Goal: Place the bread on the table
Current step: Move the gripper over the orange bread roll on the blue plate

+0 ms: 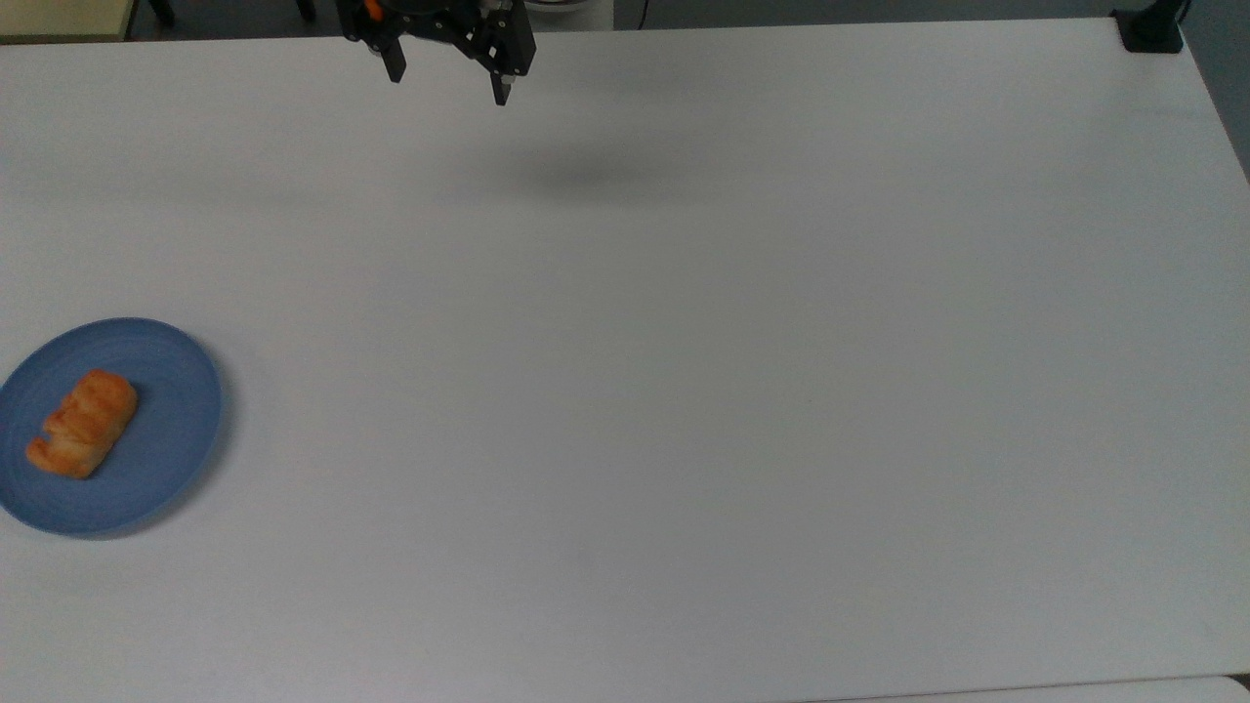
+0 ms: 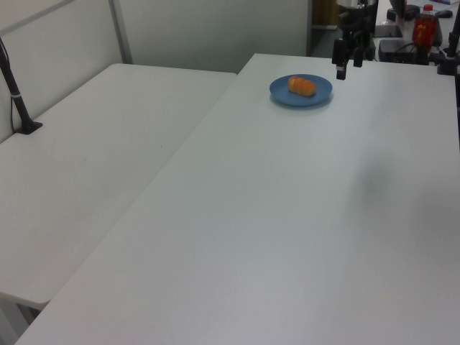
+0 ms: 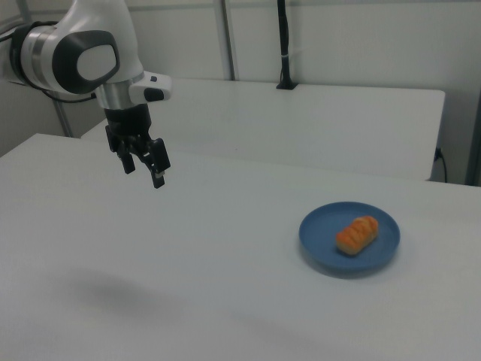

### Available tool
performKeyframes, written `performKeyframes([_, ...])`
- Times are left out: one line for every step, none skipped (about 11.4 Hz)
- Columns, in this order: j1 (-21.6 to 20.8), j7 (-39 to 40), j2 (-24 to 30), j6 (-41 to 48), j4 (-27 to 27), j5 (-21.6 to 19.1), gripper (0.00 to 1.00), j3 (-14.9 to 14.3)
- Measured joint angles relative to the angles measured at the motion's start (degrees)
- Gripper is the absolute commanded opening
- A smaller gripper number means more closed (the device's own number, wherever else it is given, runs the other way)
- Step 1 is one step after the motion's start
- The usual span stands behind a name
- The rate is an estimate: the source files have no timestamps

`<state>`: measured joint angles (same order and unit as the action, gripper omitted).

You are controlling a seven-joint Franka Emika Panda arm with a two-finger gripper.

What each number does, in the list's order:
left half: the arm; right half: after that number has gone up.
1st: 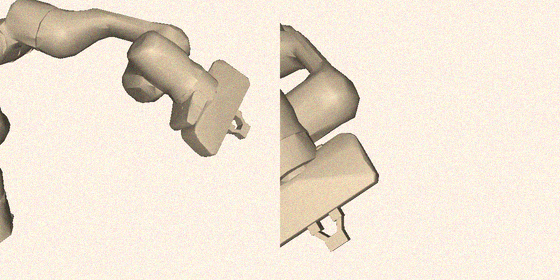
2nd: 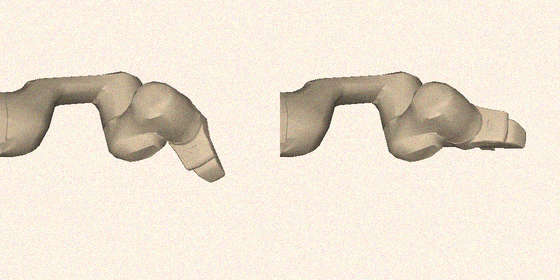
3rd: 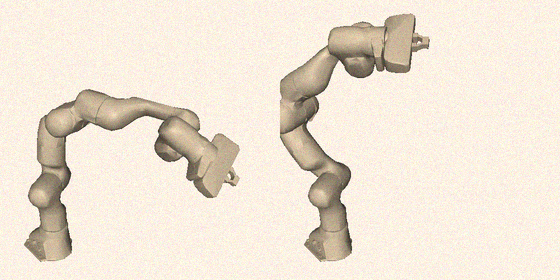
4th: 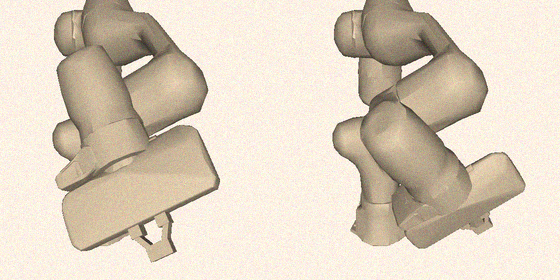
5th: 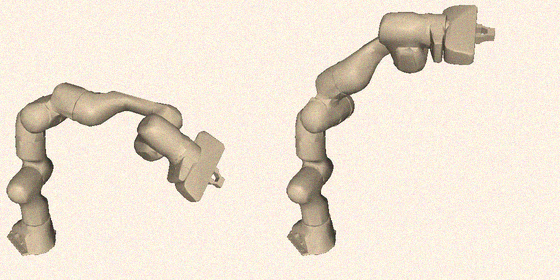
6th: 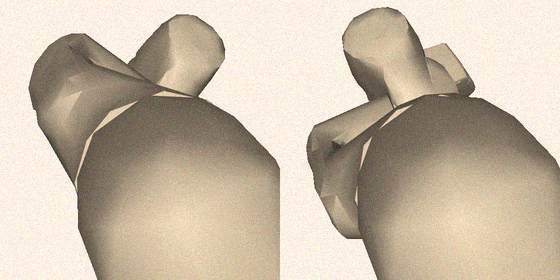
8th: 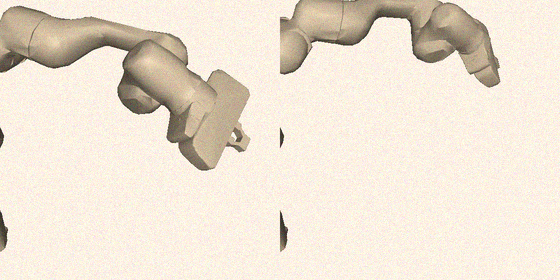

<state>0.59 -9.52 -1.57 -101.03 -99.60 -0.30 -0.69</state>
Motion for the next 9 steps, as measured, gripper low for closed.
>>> performKeyframes([0.00,0.02,0.00,0.00,0.01,0.00,1.00,0.00])
performKeyframes([-0.01,0.01,0.03,0.00,0.06,-1.15,1.00,-0.61])
performKeyframes([0.02,0.44,0.10,0.00,0.13,-1.85,1.00,-1.70])
performKeyframes([0.03,1.78,0.11,0.00,0.18,-2.20,1.00,-2.39])
performKeyframes([0.03,2.64,0.11,0.00,0.22,-2.36,1.00,-2.72])
performKeyframes([0.03,3.26,0.11,0.00,0.38,-2.37,1.00,-2.76])
performKeyframes([0.03,5.31,0.03,0.00,0.71,-2.37,1.00,-2.80])
performKeyframes([0.09,7.93,-0.39,-1.55,1.35,-2.35,1.00,-3.49])
performKeyframes([0.29,10.60,-1.31,-5.17,2.24,-2.34,1.00,-5.40])
